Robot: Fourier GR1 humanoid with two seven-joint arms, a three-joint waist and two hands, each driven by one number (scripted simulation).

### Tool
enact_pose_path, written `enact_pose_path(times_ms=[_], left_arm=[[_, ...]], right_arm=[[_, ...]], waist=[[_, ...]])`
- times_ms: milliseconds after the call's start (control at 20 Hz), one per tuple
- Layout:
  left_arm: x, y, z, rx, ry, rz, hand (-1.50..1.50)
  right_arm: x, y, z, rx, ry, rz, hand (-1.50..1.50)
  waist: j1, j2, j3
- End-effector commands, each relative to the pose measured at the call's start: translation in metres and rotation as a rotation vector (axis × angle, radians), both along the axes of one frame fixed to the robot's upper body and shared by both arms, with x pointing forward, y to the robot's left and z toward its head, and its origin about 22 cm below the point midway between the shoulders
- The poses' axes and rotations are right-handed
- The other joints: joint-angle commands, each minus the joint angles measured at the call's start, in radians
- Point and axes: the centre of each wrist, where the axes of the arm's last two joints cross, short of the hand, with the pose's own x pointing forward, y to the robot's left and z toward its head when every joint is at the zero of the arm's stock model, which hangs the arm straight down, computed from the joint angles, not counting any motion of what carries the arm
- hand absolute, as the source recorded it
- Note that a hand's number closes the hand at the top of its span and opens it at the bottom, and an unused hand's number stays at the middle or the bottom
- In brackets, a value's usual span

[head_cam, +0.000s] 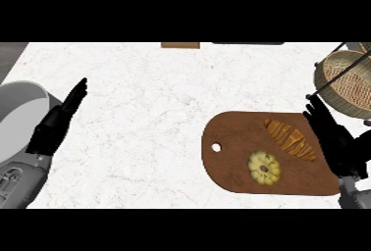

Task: Pick the squash from the cutting board and place it in the tiered basket

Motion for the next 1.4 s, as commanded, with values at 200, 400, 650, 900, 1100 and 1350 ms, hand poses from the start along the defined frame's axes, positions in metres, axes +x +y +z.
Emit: enact_pose_path(times_ms=[200, 400, 650, 900, 1100, 1350], left_arm=[[-0.037, -0.017, -0.067, -0.160, 0.209, 0.225, 0.00], [-0.068, -0.024, -0.093, -0.256, 0.311, 0.318, 0.00], [-0.088, -0.054, -0.096, -0.284, 0.293, 0.347, 0.00], [-0.082, -0.057, -0.087, -0.282, 0.289, 0.348, 0.00], [-0.082, -0.043, -0.085, -0.266, 0.270, 0.365, 0.00], [-0.090, -0.047, -0.096, -0.266, 0.287, 0.363, 0.00]], right_arm=[[0.023, 0.030, 0.126, -0.399, -0.651, 0.301, 1.50], [0.018, 0.006, 0.125, -0.329, -0.677, -0.262, -1.50], [-0.043, 0.024, 0.107, -0.287, -0.810, -0.103, -1.50], [-0.088, 0.033, 0.132, -0.473, -0.673, 0.028, -1.50], [-0.104, 0.029, 0.121, -0.746, -0.408, 0.166, -1.50], [-0.120, 0.034, 0.154, -1.074, -0.307, 0.195, -1.50]], waist=[[0.008, -0.037, -0.008], [-0.041, -0.039, -0.001], [-0.042, -0.027, 0.003], [-0.052, -0.026, 0.000], [-0.060, -0.028, -0.005], [-0.069, -0.028, -0.007]])
